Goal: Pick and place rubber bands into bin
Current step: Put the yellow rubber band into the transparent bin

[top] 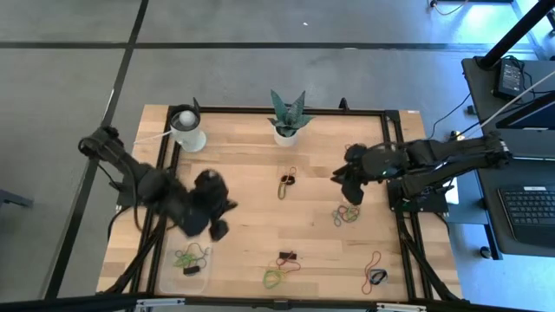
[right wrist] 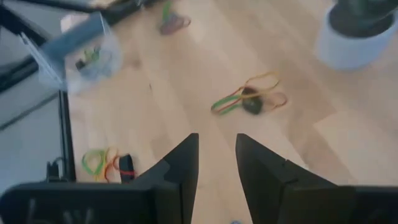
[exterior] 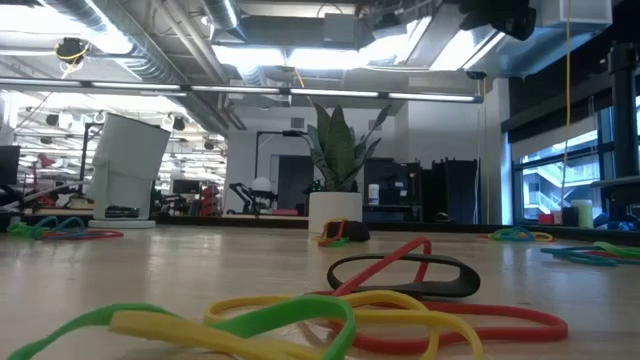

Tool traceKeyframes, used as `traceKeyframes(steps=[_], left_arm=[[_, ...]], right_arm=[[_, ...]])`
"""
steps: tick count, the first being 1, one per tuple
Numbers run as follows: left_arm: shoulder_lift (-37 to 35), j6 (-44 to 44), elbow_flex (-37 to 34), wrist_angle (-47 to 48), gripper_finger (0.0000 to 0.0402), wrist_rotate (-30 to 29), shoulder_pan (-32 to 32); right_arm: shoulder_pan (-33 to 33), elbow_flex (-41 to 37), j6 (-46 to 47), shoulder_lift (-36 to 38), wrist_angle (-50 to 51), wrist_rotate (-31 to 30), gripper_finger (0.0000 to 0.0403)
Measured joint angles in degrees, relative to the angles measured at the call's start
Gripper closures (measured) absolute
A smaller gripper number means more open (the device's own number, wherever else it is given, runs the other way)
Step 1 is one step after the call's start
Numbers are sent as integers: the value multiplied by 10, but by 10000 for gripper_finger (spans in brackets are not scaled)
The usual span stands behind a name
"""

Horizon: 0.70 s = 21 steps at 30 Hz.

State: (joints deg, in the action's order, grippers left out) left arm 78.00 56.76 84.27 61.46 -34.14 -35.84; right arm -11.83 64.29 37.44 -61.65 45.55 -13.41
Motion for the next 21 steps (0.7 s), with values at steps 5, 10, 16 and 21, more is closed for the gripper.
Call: traceKeyframes(steps=[5,10,16,21], left_arm=[[32,152,0,46,398,53,-88],[59,290,0,87,398,123,-156],[93,413,0,157,398,192,-204],[128,433,-17,180,398,229,-210]], right_arm=[[-24,0,18,-50,-6,0,293],[-40,0,47,-99,-9,1,293],[-64,0,59,-130,-14,2,293],[-72,0,73,-130,-16,2,293]])
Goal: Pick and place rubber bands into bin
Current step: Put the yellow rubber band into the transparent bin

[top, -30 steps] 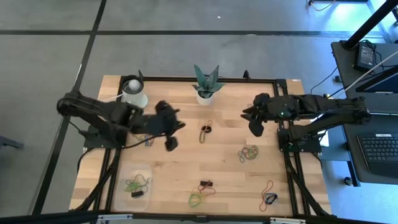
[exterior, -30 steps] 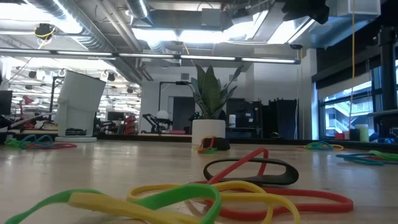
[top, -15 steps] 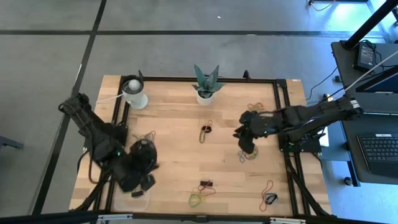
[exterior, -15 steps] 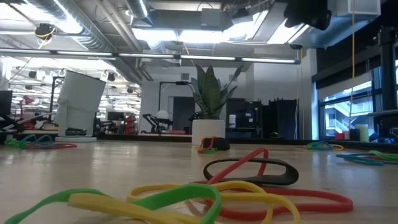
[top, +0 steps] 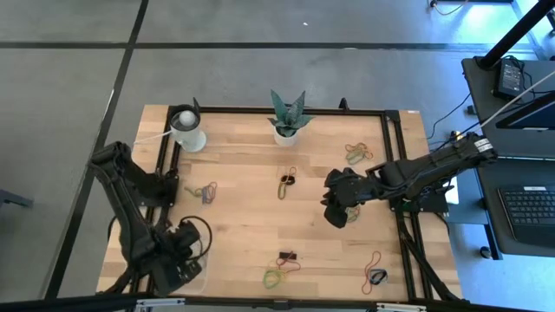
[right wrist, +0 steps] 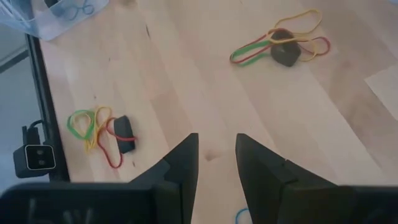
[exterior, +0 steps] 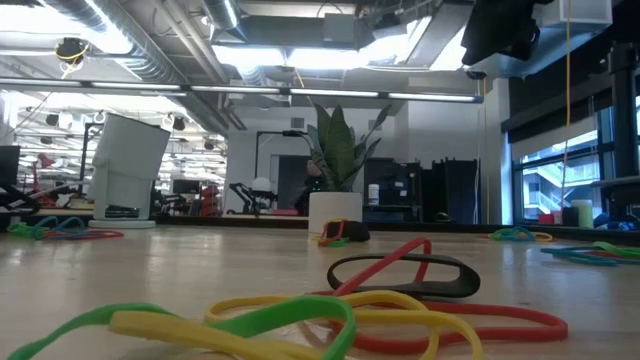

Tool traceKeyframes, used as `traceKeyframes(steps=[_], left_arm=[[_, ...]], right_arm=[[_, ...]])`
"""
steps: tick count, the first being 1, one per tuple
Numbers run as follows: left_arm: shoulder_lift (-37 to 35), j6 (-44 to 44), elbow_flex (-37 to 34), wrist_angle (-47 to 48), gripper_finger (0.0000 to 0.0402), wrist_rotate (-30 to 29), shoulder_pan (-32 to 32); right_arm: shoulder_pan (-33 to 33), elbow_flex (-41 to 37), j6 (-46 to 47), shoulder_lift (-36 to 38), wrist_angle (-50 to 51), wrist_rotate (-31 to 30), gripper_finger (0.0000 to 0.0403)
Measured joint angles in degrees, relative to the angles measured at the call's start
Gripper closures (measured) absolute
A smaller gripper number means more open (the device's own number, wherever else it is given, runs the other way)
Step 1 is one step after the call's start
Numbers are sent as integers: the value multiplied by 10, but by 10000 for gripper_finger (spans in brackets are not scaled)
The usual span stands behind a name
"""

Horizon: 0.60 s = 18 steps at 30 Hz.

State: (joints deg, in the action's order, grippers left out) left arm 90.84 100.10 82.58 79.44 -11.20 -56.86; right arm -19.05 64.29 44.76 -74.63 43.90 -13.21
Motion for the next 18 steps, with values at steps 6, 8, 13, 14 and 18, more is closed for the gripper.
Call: traceKeyframes(steps=[6,8,13,14,18], left_arm=[[41,7,-34,-7,398,89,-8],[51,9,-46,-23,398,100,-13],[58,12,-65,-79,385,102,-18],[59,13,-67,-85,377,101,-18],[58,13,-67,-88,332,98,-18]], right_arm=[[0,0,13,2,0,0,293],[0,0,15,2,0,0,293],[0,0,22,2,0,0,293],[0,0,27,2,0,0,293],[0,0,29,2,-2,0,293]])
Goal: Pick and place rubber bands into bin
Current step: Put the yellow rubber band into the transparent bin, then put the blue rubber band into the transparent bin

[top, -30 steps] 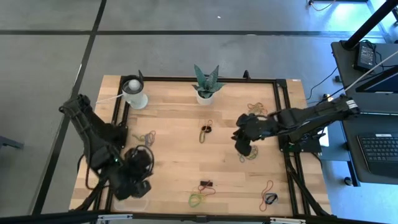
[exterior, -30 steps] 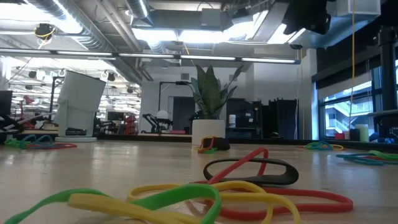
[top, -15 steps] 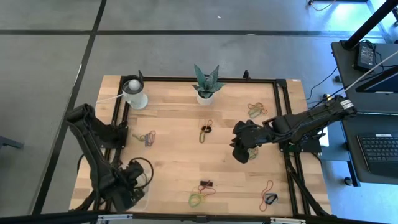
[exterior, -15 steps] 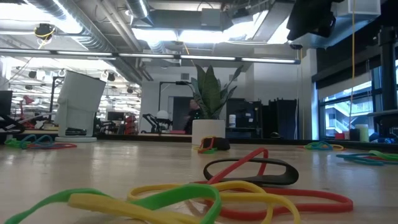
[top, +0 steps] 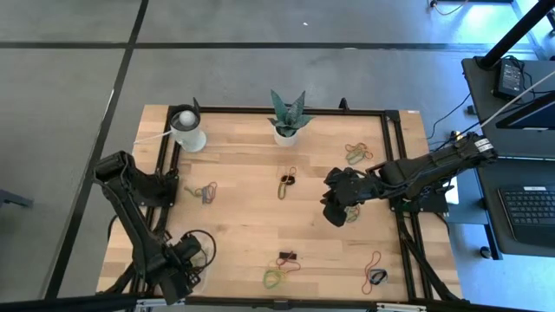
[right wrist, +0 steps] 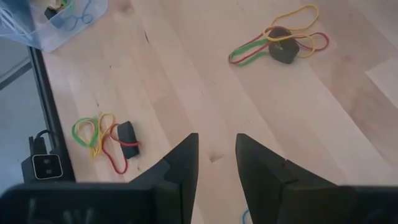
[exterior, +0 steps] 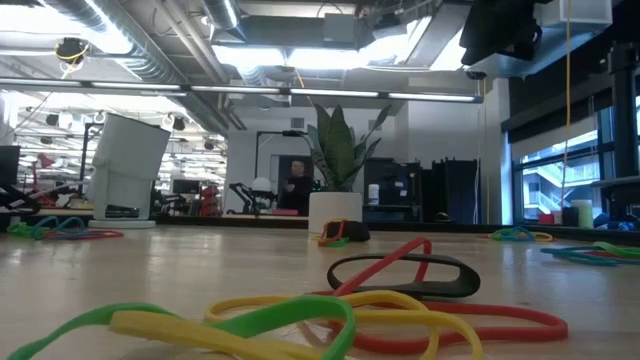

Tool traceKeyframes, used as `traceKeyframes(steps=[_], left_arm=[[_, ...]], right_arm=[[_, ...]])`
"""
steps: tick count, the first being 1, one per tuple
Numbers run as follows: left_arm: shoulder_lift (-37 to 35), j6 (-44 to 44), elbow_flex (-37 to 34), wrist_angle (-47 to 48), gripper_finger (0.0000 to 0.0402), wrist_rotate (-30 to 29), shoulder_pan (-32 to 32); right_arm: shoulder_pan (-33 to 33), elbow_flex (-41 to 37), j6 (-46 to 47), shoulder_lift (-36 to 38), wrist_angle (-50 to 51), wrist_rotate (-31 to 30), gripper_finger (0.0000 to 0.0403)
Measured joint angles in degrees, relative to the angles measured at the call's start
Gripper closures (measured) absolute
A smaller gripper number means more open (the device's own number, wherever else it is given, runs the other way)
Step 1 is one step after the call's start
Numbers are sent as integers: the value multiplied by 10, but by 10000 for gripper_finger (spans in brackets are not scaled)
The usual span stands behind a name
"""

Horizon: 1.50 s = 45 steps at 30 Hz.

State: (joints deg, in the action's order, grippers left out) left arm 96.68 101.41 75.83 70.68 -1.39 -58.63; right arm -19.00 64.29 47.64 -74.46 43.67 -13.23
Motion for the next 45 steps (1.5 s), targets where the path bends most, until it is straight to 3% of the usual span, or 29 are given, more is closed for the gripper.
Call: traceKeyframes(steps=[6,12,17,21,26,30,35,40,45], left_arm=[[-5,-24,0,4,263,-6,0],[-33,-63,0,5,249,-7,18],[-63,-137,0,5,269,-35,44],[-78,-223,0,4,292,-92,69],[-81,-301,0,-2,349,-170,129],[-81,-358,0,-5,394,-164,201],[-81,-531,0,-95,400,-158,287],[-81,-703,1,-200,400,-141,365],[-81,-770,1,-214,400,-133,439]], right_arm=[[0,0,0,0,-25,0,293],[0,0,-35,0,-32,-2,293],[2,0,-20,0,-45,-1,293],[0,0,17,0,-38,-5,294],[0,0,50,0,42,-11,331],[0,0,77,0,125,-6,391],[10,-7,69,0,171,5,399],[46,-97,57,35,107,46,400],[112,-212,42,108,21,70,398]])
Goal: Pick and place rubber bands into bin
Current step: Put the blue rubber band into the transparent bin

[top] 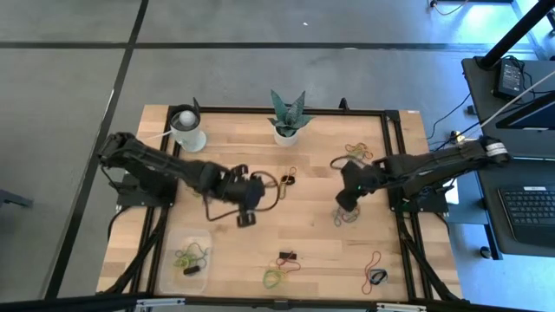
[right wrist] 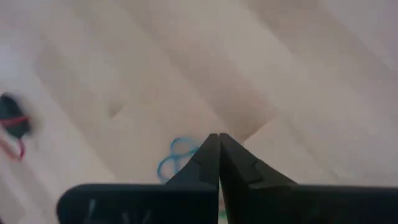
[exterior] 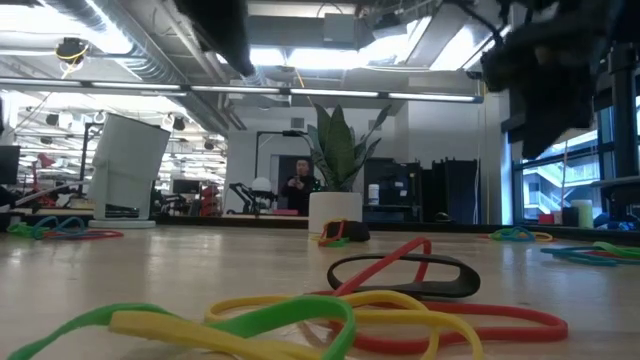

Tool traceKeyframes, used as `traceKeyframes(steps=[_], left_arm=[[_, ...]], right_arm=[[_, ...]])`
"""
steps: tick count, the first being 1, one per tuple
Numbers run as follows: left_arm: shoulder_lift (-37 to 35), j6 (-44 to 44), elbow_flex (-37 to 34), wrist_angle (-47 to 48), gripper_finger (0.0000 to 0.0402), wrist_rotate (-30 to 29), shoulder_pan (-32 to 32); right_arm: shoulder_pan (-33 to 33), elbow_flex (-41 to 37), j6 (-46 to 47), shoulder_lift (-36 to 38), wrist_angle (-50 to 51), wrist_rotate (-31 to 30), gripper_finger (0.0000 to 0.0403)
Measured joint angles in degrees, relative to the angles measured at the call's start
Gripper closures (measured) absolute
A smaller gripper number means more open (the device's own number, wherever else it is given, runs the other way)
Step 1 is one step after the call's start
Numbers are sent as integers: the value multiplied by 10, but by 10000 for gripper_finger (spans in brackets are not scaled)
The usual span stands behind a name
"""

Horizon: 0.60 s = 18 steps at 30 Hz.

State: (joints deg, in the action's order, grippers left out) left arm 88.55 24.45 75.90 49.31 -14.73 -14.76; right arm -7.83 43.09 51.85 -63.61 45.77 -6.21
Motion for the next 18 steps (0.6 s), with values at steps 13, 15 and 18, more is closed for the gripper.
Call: traceKeyframes(steps=[13,15,18], left_arm=[[0,-45,0,-76,398,72,131],[0,-35,0,-76,398,73,139],[0,-13,0,-79,398,71,142]], right_arm=[[333,-17,-257,51,2,1,389],[375,-12,-292,36,3,3,389],[427,-10,-328,7,6,4,389]])
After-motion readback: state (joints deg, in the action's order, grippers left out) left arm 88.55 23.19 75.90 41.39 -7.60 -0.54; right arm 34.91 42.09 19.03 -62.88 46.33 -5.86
